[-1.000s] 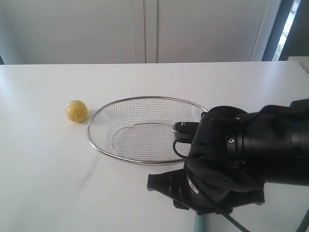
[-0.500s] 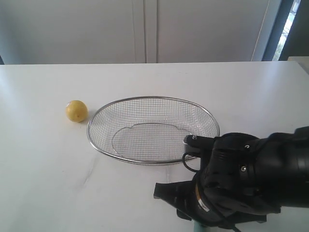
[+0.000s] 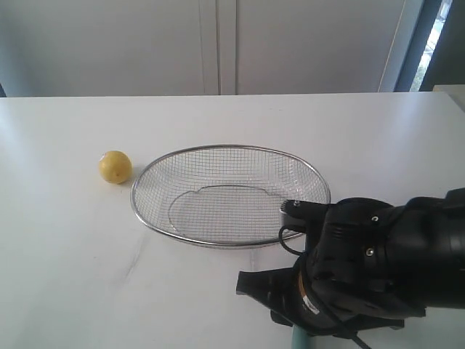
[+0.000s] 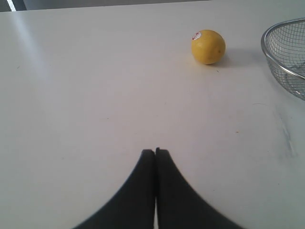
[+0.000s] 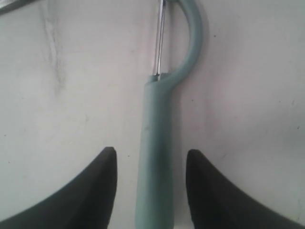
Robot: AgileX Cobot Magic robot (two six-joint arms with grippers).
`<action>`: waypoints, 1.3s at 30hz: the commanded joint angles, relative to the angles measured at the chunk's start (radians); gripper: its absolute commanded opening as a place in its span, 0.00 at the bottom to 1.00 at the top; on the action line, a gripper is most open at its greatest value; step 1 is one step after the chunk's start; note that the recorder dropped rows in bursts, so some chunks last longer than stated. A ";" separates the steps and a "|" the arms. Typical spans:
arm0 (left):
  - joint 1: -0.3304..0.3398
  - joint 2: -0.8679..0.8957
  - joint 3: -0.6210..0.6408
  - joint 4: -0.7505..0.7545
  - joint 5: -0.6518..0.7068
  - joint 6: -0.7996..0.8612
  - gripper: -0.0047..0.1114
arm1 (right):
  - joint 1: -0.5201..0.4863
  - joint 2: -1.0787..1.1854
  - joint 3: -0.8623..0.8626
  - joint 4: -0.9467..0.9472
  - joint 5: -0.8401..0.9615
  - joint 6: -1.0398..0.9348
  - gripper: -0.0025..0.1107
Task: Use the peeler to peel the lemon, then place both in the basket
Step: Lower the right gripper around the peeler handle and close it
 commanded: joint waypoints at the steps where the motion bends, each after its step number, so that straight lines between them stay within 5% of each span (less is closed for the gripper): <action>1: 0.001 -0.005 0.001 -0.006 0.004 -0.005 0.05 | -0.006 -0.007 0.007 -0.025 0.001 0.006 0.41; 39: 0.001 -0.005 0.001 -0.006 0.004 -0.005 0.05 | -0.013 -0.004 0.051 -0.064 -0.076 0.031 0.41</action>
